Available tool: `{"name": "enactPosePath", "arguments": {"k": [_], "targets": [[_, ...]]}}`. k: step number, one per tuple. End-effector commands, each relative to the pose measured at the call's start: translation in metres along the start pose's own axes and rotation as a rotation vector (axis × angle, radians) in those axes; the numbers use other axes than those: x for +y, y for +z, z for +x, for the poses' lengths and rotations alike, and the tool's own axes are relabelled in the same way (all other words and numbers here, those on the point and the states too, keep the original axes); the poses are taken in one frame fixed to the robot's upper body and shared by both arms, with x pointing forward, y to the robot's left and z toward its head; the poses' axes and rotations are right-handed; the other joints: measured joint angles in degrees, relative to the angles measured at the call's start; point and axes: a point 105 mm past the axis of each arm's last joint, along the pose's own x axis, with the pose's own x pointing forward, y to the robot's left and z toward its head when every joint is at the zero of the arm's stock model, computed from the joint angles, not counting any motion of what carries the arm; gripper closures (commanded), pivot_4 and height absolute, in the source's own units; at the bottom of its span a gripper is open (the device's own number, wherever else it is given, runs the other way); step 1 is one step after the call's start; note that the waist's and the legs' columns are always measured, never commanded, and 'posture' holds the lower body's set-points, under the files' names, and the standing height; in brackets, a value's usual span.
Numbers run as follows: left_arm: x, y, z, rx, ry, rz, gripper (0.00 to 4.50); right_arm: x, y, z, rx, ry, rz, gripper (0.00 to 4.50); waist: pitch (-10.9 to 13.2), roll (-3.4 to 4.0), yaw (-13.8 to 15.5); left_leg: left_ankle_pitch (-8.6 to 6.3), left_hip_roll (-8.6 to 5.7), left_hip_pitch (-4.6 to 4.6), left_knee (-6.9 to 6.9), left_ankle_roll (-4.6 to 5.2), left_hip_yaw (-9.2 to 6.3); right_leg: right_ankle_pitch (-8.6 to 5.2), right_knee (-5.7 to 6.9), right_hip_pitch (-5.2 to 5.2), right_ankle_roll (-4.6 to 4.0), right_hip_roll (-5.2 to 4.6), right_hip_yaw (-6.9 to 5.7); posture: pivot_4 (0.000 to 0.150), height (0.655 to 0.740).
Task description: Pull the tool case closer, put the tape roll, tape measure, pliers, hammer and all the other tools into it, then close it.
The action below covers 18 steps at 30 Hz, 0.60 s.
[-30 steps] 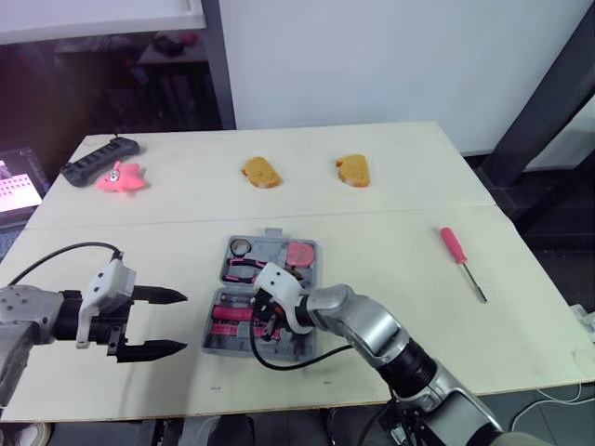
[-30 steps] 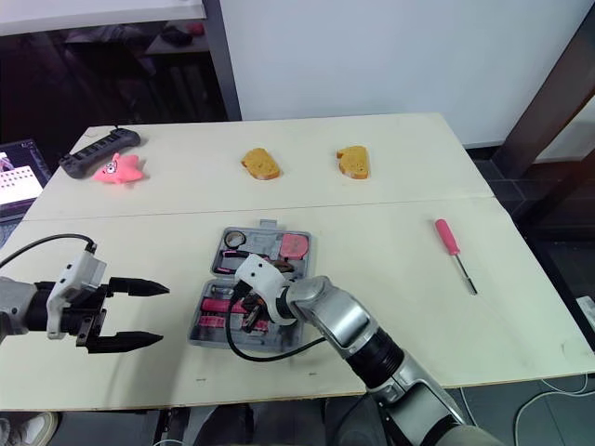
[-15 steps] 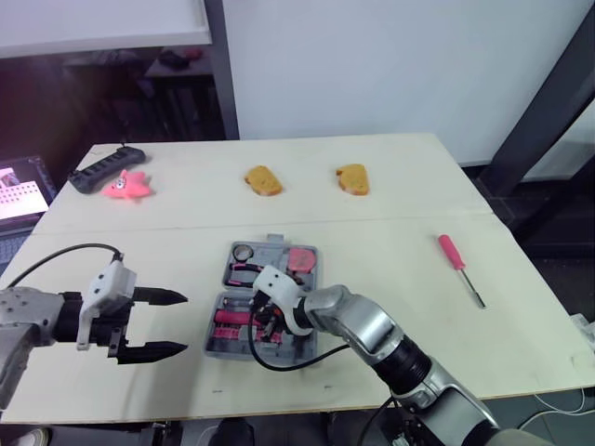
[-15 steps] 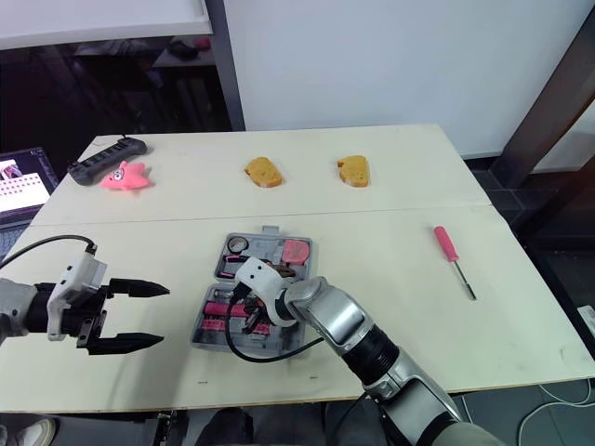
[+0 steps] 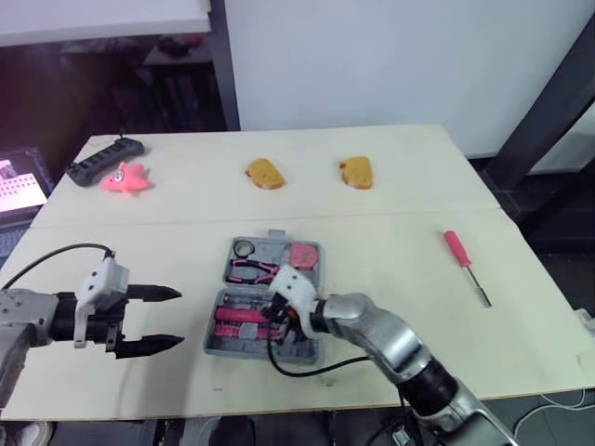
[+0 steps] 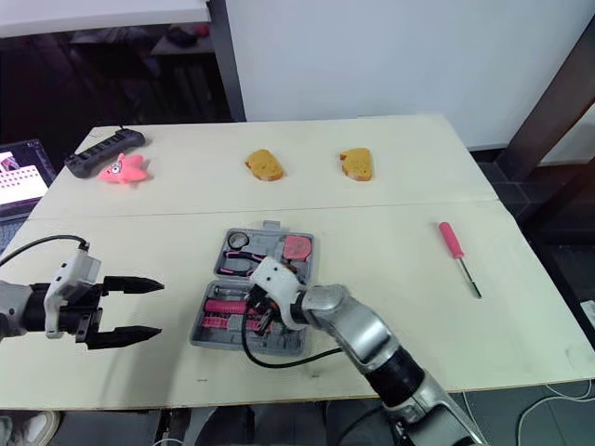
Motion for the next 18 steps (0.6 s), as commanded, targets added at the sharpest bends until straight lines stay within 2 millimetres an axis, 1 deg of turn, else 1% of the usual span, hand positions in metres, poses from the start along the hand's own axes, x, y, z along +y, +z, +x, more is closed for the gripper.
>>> {"name": "enactPosePath", "arguments": {"k": [1,3,4,6,8,9,10,11,12,13,14,15,17,18], "targets": [[0.013,0.004,-0.015,-0.034,0.105,0.045,0.0,-0.005,0.055,-0.043,-0.253,-0.044,-0.148,4.49,0.0,-0.02,-0.1,0.02,0.01,-0.21,0.0,-0.02,-0.04,0.01,0.06,-0.23,0.01,0.02,-0.02,0.15,0.74],[0.02,-0.002,-0.027,-0.043,0.166,0.049,0.0,-0.022,0.033,-0.074,-0.157,-0.132,-0.174,4.49,0.0,-0.01,0.0,0.02,0.01,-0.28,-0.04,-0.02,-0.12,0.0,0.05,-0.29,0.0,0.01,-0.12,0.15,0.74],[0.021,-0.004,-0.031,-0.04,0.181,0.049,0.0,-0.027,0.026,-0.085,-0.121,-0.158,-0.182,4.49,0.0,-0.02,0.5,0.02,0.01,-0.33,-0.07,-0.02,-0.13,0.0,0.02,-0.3,-0.01,0.0,-0.14,0.15,0.74],[0.025,-0.01,-0.042,-0.018,0.212,0.04,0.0,-0.038,0.009,-0.111,-0.073,-0.215,-0.129,4.49,0.1,-0.02,1.3,-0.03,0.0,-0.45,-0.06,0.06,-0.11,-0.02,-0.19,-0.29,-0.01,-0.02,-0.2,0.15,0.74],[0.032,-0.015,-0.058,-0.001,0.27,0.022,0.0,-0.052,-0.02,-0.146,0.022,-0.292,-0.066,4.49,0.2,-0.02,1.5,-0.06,0.0,-0.51,-0.05,0.12,-0.08,-0.01,-0.26,-0.3,-0.01,-0.04,-0.19,0.15,0.74],[0.035,-0.017,-0.064,0.005,0.294,0.016,0.0,-0.054,-0.03,-0.158,0.057,-0.314,-0.058,4.49,0.3,0.01,1.8,-0.08,-0.01,-0.5,-0.05,0.15,-0.07,-0.01,-0.26,-0.29,-0.01,-0.03,-0.19,0.15,0.74],[0.037,-0.02,-0.07,0.015,0.311,0.004,0.0,-0.058,-0.041,-0.169,0.086,-0.335,-0.034,4.25,0.4,-0.03,2.0,-0.08,-0.01,-0.51,-0.04,0.15,-0.07,-0.01,-0.26,-0.28,-0.02,-0.04,-0.2,0.15,0.74],[0.04,-0.026,-0.08,0.033,0.343,-0.005,0.0,-0.063,-0.049,-0.186,0.082,-0.371,0.004,3.97,0.4,-0.09,2.1,-0.09,-0.01,-0.48,-0.03,0.17,-0.05,-0.02,-0.27,-0.27,-0.03,-0.03,-0.2,0.15,0.74],[0.043,-0.036,-0.094,0.063,0.397,-0.026,0.0,-0.073,-0.058,-0.21,0.069,-0.437,0.034,3.69,0.5,-0.1,2.2,-0.09,-0.01,-0.47,-0.02,0.17,-0.05,-0.03,-0.27,-0.27,-0.05,-0.02,-0.19,0.15,0.74],[0.045,-0.046,-0.107,0.098,0.443,-0.046,0.0,-0.081,-0.066,-0.236,0.057,-0.499,0.049,3.15,0.5,-0.1,2.2,-0.09,-0.01,-0.46,0.03,0.17,-0.03,-0.1,-0.27,-0.25,-0.18,-0.02,-0.18,0.15,0.74],[0.045,-0.052,-0.115,0.121,0.47,-0.057,0.0,-0.085,-0.071,-0.252,0.049,-0.536,0.049,2.59,0.5,-0.11,2.0,-0.09,-0.01,-0.41,0.04,0.17,0.03,-0.11,-0.27,-0.21,-0.25,-0.02,-0.13,0.15,0.74],[0.045,-0.06,-0.124,0.153,0.495,-0.067,0.0,-0.089,-0.079,-0.269,0.061,-0.581,0.054,2.18,0.5,-0.13,1.9,-0.09,-0.01,-0.39,0.07,0.17,0.12,-0.11,-0.28,-0.2,-0.27,-0.02,-0.05,0.15,0.74],[0.042,-0.072,-0.14,0.195,0.544,-0.098,0.0,-0.092,-0.094,-0.298,0.091,-0.648,0.072,1.11,0.6,-0.24,1.6,-0.09,-0.01,-0.35,0.09,0.17,0.24,-0.09,-0.29,-0.18,-0.3,-0.04,0.03,0.15,0.74],[0.041,-0.077,-0.147,0.206,0.569,-0.115,0.0,-0.092,-0.102,-0.311,0.11,-0.675,0.082,0.47,0.6,-0.28,1.5,-0.09,-0.01,-0.33,0.09,0.17,0.26,-0.08,-0.29,-0.18,-0.33,-0.03,0.05,0.15,0.74]]}}
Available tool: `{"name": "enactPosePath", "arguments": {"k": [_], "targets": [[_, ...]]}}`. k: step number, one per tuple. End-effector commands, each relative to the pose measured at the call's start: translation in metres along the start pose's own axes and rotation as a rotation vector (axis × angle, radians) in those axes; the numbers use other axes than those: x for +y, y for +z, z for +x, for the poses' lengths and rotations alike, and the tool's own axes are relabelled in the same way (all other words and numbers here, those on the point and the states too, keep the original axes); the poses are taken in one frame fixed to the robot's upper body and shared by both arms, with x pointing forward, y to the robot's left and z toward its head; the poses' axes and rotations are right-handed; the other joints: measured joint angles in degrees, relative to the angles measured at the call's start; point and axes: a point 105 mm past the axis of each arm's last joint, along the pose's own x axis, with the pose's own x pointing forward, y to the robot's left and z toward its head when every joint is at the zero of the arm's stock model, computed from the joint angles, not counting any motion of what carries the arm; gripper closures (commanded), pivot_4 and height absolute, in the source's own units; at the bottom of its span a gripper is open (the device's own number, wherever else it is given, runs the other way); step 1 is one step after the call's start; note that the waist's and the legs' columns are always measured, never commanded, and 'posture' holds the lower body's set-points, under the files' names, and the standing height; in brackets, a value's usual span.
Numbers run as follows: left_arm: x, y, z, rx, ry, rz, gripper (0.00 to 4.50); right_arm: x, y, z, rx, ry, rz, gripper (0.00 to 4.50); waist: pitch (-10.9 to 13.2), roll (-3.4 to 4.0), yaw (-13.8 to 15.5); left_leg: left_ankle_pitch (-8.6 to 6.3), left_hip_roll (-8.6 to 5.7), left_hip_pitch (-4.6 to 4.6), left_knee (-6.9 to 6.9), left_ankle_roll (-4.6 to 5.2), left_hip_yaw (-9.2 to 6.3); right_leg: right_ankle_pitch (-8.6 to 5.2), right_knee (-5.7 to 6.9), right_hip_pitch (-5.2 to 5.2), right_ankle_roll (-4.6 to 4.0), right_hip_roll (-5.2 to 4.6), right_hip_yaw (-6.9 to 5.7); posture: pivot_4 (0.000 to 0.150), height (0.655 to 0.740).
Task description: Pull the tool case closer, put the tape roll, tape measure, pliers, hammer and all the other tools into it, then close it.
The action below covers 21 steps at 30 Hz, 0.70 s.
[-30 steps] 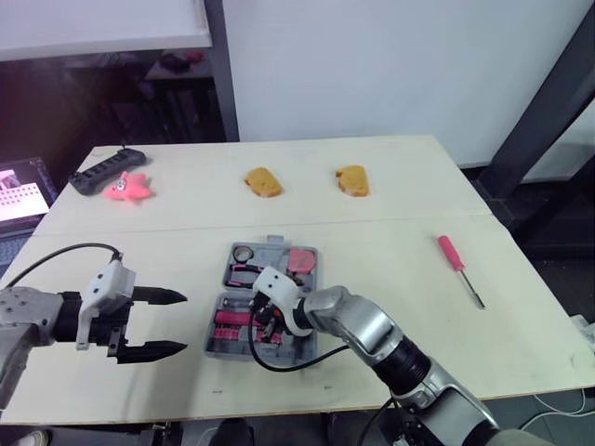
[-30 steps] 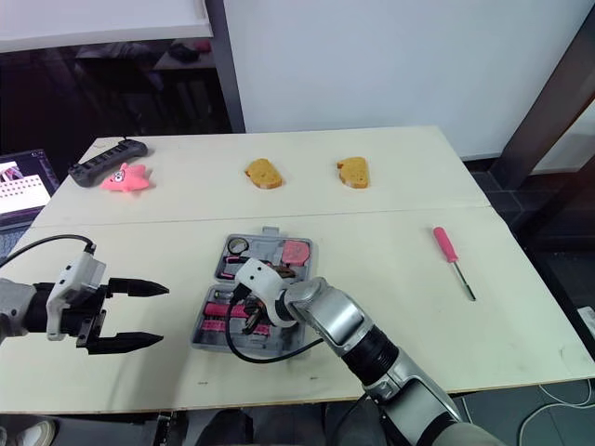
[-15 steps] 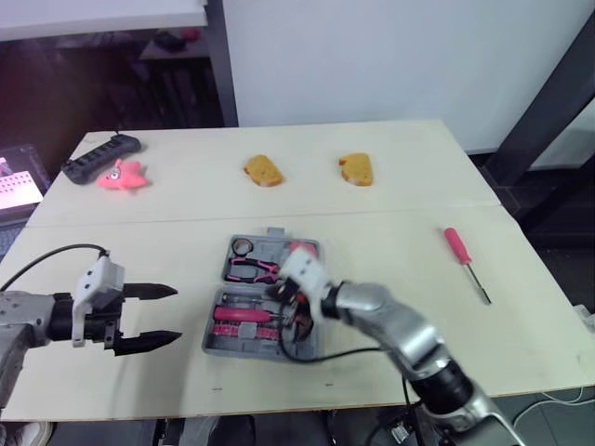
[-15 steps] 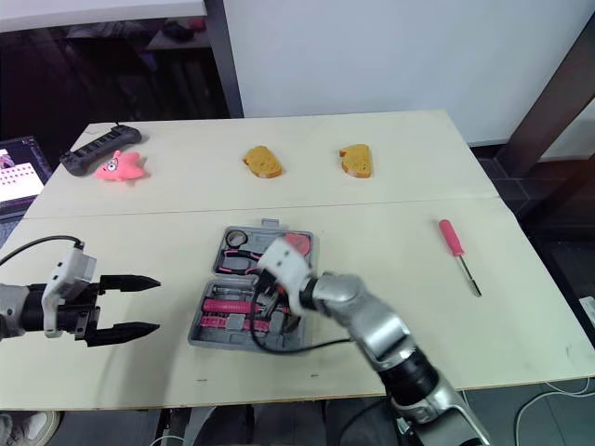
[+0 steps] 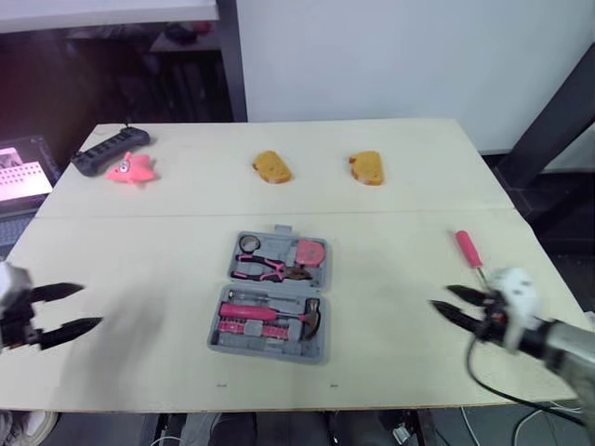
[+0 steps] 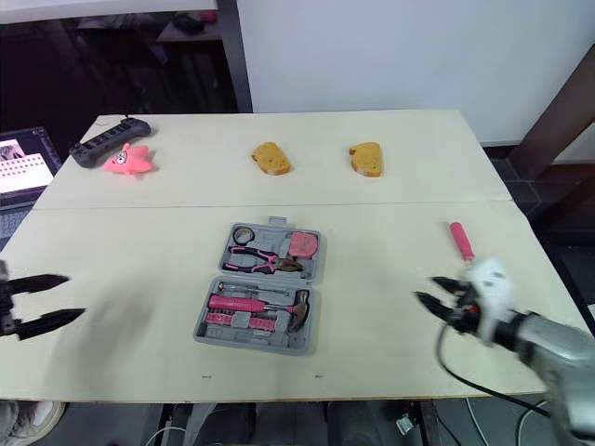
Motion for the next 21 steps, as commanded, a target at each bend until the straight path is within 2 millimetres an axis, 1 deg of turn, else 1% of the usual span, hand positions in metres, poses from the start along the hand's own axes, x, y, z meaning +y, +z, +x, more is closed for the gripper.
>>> {"name": "enactPosePath", "arguments": {"k": [1,3,5,8,11,16,20,21], "targets": [[0.012,-0.009,-0.021,0.032,0.079,0.0,0.0,-0.022,-0.007,-0.026,-0.014,-0.067,-0.036,0.04,0.0,-0.05,-0.2,0.0,0.01,0.02,-0.01,0.0,0.0,0.01,0.0,0.01,-0.02,0.01,0.0,0.15,0.74],[0.018,-0.018,-0.03,0.054,0.142,-0.018,0.0,-0.032,-0.022,-0.036,0.022,-0.102,-0.037,0.04,0.0,-0.08,-0.3,0.0,0.01,0.05,-0.01,0.0,0.0,0.02,0.02,0.02,-0.03,0.02,0.0,0.15,0.74],[0.022,-0.022,-0.036,0.055,0.184,-0.034,0.0,-0.035,-0.031,-0.04,0.039,-0.112,-0.036,0.04,0.0,-0.07,-0.3,0.01,0.01,0.06,-0.01,-0.01,0.0,0.03,0.03,0.03,-0.02,0.02,0.01,0.15,0.74],[0.024,-0.024,-0.039,0.042,0.203,-0.045,0.0,-0.035,-0.038,-0.039,0.051,-0.109,-0.038,0.04,0.0,-0.05,-0.3,0.03,0.01,0.14,0.0,-0.04,0.0,0.05,0.09,0.08,-0.03,0.02,0.02,0.15,0.74],[0.023,-0.025,-0.038,0.034,0.2,-0.044,0.0,-0.034,-0.04,-0.036,0.044,-0.107,-0.036,0.04,0.0,-0.05,-0.3,0.04,0.01,0.23,0.0,-0.06,0.0,0.05,0.18,0.13,-0.03,0.03,0.02,0.15,0.74],[0.02,-0.022,-0.027,-0.004,0.174,-0.038,0.0,-0.03,-0.044,-0.032,0.044,-0.1,-0.032,0.04,0.0,-0.02,-0.2,0.06,0.01,0.49,-0.01,-0.11,0.0,0.04,0.31,0.33,-0.03,0.03,0.04,0.15,0.74],[0.008,-0.015,-0.004,-0.059,0.081,-0.025,0.0,-0.018,-0.036,-0.018,0.013,-0.105,0.016,0.04,0.1,0.0,-0.2,0.06,0.01,0.92,-0.03,-0.11,0.01,-0.03,0.3,0.78,0.01,0.02,0.05,0.15,0.74],[0.001,-0.012,0.005,-0.079,0.042,-0.016,0.0,-0.019,-0.034,-0.013,0.019,-0.143,0.035,0.04,0.1,0.0,-0.2,0.06,0.01,0.92,-0.03,-0.11,0.01,-0.02,0.3,0.8,0.01,0.03,0.05,0.15,0.74]]}}
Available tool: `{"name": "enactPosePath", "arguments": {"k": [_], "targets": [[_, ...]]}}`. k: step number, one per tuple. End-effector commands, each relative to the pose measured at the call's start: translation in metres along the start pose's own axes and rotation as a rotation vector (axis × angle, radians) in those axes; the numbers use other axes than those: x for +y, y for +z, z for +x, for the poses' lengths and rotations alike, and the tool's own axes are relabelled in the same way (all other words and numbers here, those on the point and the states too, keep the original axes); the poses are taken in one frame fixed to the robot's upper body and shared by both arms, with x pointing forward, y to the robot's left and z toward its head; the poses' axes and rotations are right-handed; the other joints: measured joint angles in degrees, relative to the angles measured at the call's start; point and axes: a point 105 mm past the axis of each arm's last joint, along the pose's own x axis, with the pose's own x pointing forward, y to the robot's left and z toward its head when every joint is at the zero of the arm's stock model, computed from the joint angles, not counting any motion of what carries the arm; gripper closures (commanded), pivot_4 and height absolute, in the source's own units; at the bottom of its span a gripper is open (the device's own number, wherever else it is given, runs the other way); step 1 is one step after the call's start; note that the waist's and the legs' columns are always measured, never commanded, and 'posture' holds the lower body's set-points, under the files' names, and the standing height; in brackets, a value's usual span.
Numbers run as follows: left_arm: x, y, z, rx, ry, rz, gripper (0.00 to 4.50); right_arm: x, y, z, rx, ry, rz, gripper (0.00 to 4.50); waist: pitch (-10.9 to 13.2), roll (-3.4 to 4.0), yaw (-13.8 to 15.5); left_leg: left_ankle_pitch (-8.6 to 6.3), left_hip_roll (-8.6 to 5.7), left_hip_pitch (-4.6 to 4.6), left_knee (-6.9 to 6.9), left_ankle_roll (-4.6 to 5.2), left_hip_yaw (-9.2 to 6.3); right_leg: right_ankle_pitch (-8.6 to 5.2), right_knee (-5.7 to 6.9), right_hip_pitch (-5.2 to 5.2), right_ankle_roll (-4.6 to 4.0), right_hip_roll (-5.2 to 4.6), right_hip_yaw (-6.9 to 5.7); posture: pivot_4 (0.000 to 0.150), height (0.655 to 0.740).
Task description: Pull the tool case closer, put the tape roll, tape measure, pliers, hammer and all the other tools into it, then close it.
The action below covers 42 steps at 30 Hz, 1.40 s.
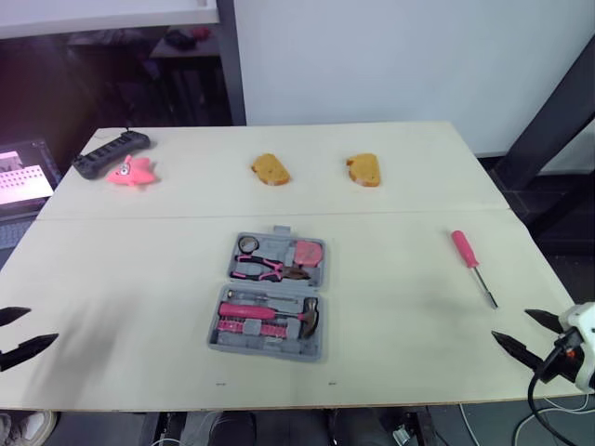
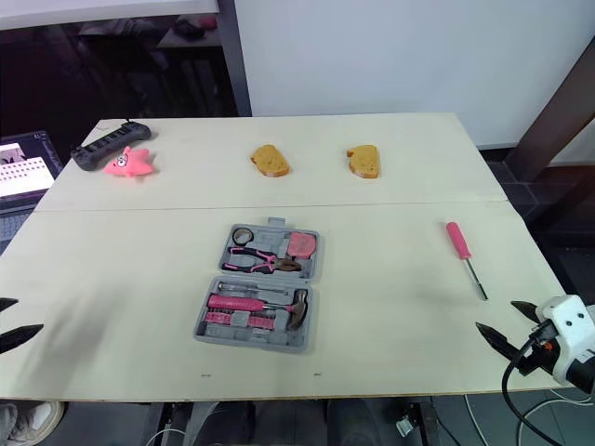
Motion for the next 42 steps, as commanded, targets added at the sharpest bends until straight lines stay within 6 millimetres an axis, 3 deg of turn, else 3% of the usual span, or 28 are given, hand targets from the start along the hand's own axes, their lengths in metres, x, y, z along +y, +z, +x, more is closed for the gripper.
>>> {"name": "enactPosePath", "arguments": {"k": [1,4,8,11,15,24,27,31,42], "targets": [[-0.018,0.017,0.019,-0.075,-0.098,0.039,0.0,0.004,0.014,0.013,-0.015,-0.076,0.034,0.04,0.0,0.0,0.0,0.0,0.0,0.01,0.0,0.0,0.0,0.0,0.0,0.02,0.0,0.0,0.0,0.15,0.74],[-0.043,0.028,0.037,-0.125,-0.185,0.048,0.0,0.005,0.019,0.024,0.01,-0.15,0.059,0.04,0.0,0.01,-0.1,0.02,0.0,0.0,0.02,-0.04,0.01,0.02,0.0,0.04,0.01,-0.01,0.05,0.15,0.74],[-0.109,0.066,0.07,-0.248,-0.36,0.077,0.0,-0.004,0.031,0.045,0.027,-0.35,0.175,0.04,0.0,0.02,0.1,0.04,0.02,-0.01,0.03,-0.08,0.0,0.07,-0.02,0.09,0.11,-0.03,0.06,0.15,0.74],[-0.149,0.097,0.077,-0.328,-0.444,0.076,0.0,-0.007,0.049,0.063,0.032,-0.399,0.202,0.04,0.1,0.03,0.2,0.08,0.0,-0.01,0.1,-0.15,0.0,0.07,-0.02,0.11,0.02,-0.03,0.09,0.15,0.74],[-0.175,0.116,0.078,-0.354,-0.504,0.079,0.0,-0.021,0.058,0.081,0.061,-0.464,0.254,0.04,0.1,0.13,0.1,0.08,0.0,0.0,0.08,-0.14,-0.01,0.1,-0.02,0.1,0.1,0.0,0.08,0.15,0.74],[-0.197,0.127,0.078,-0.371,-0.541,0.104,0.0,-0.055,0.059,0.11,0.179,-0.508,0.213,0.04,0.1,0.19,-0.2,0.07,-0.02,-0.03,0.1,-0.12,0.0,0.13,-0.15,0.1,0.14,-0.01,0.09,0.15,0.74],[-0.198,0.127,0.077,-0.371,-0.535,0.102,0.0,-0.062,0.062,0.11,0.193,-0.498,0.193,0.93,0.1,0.2,-0.1,0.06,-0.02,-0.04,0.08,-0.1,0.0,0.13,-0.16,0.08,0.14,-0.01,0.08,0.15,0.74],[-0.2,0.126,0.076,-0.368,-0.528,0.097,0.0,-0.061,0.064,0.113,0.223,-0.465,0.167,2.89,0.1,0.2,-0.1,0.05,-0.02,-0.06,0.09,-0.08,-0.01,0.14,-0.19,0.09,0.19,-0.01,0.08,0.15,0.74],[-0.202,0.127,0.077,-0.369,-0.517,0.086,0.0,-0.063,0.069,0.126,0.304,-0.426,0.123,2.89,0.2,0.22,0.0,0.05,-0.03,-0.09,0.13,-0.08,0.0,0.17,-0.24,0.09,0.19,-0.01,0.08,0.15,0.74]]}}
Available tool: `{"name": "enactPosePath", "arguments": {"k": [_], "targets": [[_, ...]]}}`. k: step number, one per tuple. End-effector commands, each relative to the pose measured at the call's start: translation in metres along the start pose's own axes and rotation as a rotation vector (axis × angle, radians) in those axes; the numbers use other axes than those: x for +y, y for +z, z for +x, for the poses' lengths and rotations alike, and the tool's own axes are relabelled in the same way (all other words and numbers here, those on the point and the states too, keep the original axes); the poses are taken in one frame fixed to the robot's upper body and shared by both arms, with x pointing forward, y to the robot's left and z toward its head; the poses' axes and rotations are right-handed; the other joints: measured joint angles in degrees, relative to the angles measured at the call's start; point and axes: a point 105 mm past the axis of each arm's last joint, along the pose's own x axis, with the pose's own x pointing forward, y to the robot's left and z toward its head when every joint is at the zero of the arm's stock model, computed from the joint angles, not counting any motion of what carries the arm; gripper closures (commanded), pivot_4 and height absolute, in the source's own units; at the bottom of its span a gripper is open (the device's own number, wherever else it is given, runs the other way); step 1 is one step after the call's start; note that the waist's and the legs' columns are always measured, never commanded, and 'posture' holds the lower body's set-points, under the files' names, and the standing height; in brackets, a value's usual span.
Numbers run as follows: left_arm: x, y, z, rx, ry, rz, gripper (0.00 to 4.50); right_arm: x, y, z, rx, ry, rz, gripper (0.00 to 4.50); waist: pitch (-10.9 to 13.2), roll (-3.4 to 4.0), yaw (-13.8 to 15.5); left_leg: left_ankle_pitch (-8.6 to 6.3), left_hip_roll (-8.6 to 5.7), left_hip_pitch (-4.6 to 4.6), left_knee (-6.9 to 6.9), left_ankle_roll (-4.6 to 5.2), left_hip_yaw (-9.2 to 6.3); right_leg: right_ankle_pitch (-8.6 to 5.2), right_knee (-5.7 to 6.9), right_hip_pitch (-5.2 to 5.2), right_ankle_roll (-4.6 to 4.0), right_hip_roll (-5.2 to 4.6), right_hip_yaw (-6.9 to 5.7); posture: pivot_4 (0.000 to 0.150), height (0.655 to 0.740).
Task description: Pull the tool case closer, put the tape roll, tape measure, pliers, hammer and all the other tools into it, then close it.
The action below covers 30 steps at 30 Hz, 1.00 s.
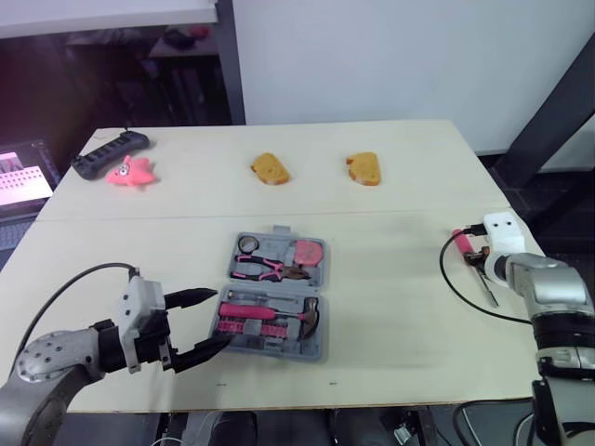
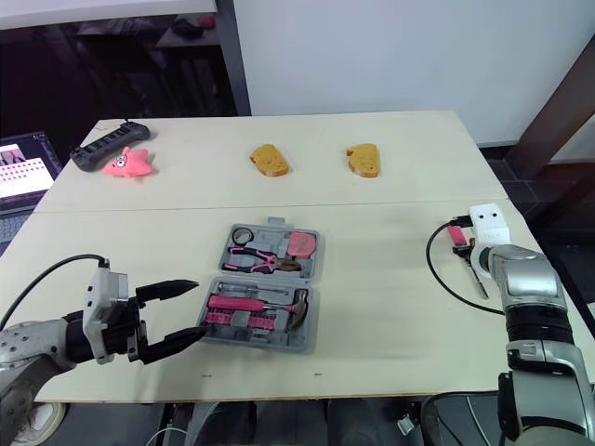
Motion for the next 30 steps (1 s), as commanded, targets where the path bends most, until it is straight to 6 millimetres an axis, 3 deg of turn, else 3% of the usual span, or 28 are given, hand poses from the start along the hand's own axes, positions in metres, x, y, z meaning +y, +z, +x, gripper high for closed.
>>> {"name": "enactPosePath", "arguments": {"k": [1,2,5,9,18,22,27,28,30], "targets": [[-0.004,0.005,0.001,-0.012,-0.009,0.013,0.0,-0.014,0.01,-0.004,-0.018,-0.048,-0.018,2.89,0.0,0.0,0.0,0.0,0.0,-0.01,0.0,0.0,0.0,0.0,0.0,0.0,0.0,0.0,0.0,0.15,0.74],[-0.004,0.005,0.0,-0.01,-0.006,0.012,0.0,-0.017,0.01,-0.004,-0.019,-0.061,-0.013,2.89,0.0,0.0,0.0,0.0,0.0,-0.01,0.0,0.0,0.0,0.0,-0.02,0.0,0.01,0.0,0.0,0.15,0.74],[-0.004,0.005,0.0,-0.009,-0.002,0.01,0.0,-0.022,0.009,-0.004,-0.012,-0.085,-0.006,2.09,0.0,0.0,0.0,0.0,0.0,0.0,0.0,0.0,0.0,0.0,-0.02,0.0,0.0,0.0,0.0,0.15,0.74],[-0.004,0.006,0.001,-0.009,0.001,0.008,0.0,-0.016,0.006,-0.001,0.002,-0.047,0.013,0.1,0.0,0.0,-0.1,0.0,0.0,0.0,0.0,0.0,0.0,0.01,-0.02,0.0,0.01,0.0,0.0,0.15,0.74],[-0.002,0.007,0.001,-0.007,0.006,0.01,0.0,-0.012,0.005,0.005,0.033,-0.007,0.026,0.1,0.0,0.0,-0.1,0.0,0.0,0.01,0.01,0.0,0.0,0.02,-0.02,0.01,0.01,0.0,0.0,0.15,0.74],[-0.001,0.009,0.001,-0.007,0.01,0.01,0.0,-0.012,0.002,0.009,0.068,0.011,0.04,1.33,0.0,0.0,-0.1,0.0,0.0,0.01,0.02,0.0,0.0,0.02,-0.02,0.01,0.02,0.0,0.0,0.15,0.74],[0.0,0.01,0.0,-0.007,0.016,0.007,0.0,-0.012,0.005,0.009,0.064,0.024,0.066,3.94,0.0,0.0,0.0,0.0,0.0,-0.01,0.01,0.0,0.0,0.02,-0.02,0.01,0.02,0.0,0.0,0.15,0.74],[0.001,0.01,0.0,-0.006,0.016,0.006,0.0,-0.012,0.006,0.009,0.061,0.028,0.069,4.15,0.0,-0.01,0.0,0.0,0.0,0.0,0.01,0.0,0.0,0.02,-0.02,0.02,0.03,0.0,-0.01,0.15,0.74],[0.001,0.01,0.0,-0.006,0.017,0.005,0.0,-0.008,0.011,0.007,0.033,0.048,0.074,4.13,0.0,-0.01,0.0,0.0,0.0,0.0,0.03,0.0,0.0,0.02,-0.02,0.03,0.02,0.0,0.0,0.15,0.74]]}}
